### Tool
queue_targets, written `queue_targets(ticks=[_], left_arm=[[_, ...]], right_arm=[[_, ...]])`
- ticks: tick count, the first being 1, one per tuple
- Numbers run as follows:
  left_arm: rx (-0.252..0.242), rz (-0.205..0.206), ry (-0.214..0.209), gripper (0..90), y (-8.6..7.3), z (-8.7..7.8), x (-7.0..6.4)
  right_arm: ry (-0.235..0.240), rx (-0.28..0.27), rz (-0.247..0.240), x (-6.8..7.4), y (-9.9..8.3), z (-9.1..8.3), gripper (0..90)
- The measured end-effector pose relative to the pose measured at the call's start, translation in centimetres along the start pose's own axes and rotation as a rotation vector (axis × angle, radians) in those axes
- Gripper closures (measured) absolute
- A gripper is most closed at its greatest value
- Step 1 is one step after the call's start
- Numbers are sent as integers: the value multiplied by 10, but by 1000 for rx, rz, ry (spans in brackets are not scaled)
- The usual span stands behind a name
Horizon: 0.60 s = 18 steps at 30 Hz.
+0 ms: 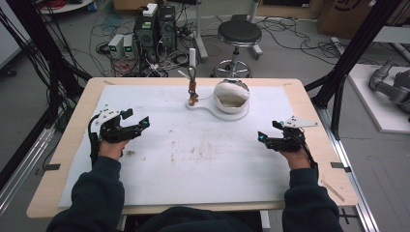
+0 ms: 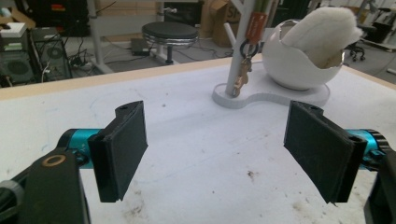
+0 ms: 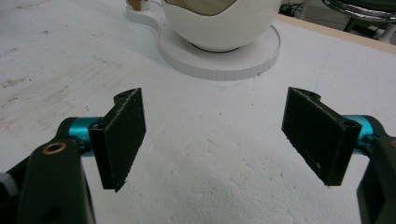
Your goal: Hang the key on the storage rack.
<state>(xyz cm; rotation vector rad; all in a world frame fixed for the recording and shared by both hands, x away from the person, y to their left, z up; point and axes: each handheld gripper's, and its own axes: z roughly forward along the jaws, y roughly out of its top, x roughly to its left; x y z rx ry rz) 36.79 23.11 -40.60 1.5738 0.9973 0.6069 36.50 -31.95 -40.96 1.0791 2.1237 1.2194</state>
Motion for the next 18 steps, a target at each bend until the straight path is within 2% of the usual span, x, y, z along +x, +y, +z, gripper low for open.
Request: queue_targets(ticks=[9, 15, 18], left_arm=[[3, 8, -23, 212, -5, -8, -9], [-17, 14, -36, 212, -7, -13, -12], [-11, 31, -42, 212, -9, -12, -14]], right_arm=[[2, -1, 8, 1, 0, -1, 221], [-4, -1, 7, 2, 0, -3, 218], [-10, -8, 12, 2, 0, -6, 217]])
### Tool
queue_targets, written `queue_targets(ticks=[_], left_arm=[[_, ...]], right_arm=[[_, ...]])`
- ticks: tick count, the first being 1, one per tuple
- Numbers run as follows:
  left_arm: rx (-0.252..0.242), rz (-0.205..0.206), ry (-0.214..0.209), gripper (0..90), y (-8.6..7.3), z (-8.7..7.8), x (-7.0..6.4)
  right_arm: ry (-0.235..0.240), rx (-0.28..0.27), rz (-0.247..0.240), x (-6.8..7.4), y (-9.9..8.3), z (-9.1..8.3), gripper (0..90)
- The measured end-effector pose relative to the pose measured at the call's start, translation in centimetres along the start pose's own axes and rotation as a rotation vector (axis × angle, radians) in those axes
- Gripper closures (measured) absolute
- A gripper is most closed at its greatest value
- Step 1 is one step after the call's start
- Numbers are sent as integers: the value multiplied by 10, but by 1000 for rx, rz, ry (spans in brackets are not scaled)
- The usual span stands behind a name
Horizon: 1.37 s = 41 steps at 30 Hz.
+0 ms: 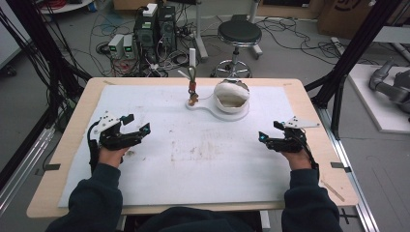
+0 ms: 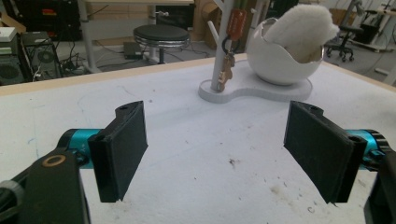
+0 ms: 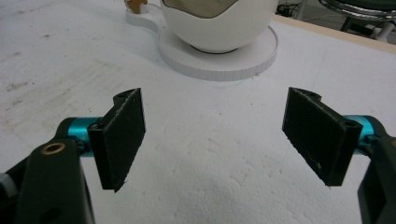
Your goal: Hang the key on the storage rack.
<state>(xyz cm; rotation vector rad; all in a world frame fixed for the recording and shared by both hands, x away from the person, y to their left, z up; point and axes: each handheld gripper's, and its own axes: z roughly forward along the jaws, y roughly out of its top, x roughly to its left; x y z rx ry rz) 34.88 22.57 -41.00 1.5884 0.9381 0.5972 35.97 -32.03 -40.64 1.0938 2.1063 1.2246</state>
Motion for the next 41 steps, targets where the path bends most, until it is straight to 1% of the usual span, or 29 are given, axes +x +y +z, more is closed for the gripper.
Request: queue_targets(ticks=[3, 5, 7, 12, 15, 25, 35, 41], left_arm=[[1, -2, -1, 212, 0, 0, 1], [-7, -7, 2, 212, 0, -1, 0], [-9, 2, -1, 212, 0, -1, 0], [-13, 1, -5, 212, 1, -1, 0], [-18, 3, -5, 212, 1, -1, 0], [-19, 3, -8, 212, 1, -1, 0], [-13, 2, -7, 215, 1, 0, 0], [0, 5, -5, 215, 0, 2, 1]], right_arm=[[-4, -8, 8, 1, -1, -4, 217], [-5, -9, 10, 1, -2, -6, 218], [-6, -8, 15, 2, -2, -8, 218], [-6, -4, 11, 3, -3, -7, 218], [-6, 3, 17, 3, -4, -7, 218], [-7, 2, 21, 1, -6, -8, 218], [-7, 5, 24, 0, -7, -7, 218], [-5, 4, 28, -1, -8, -6, 218]])
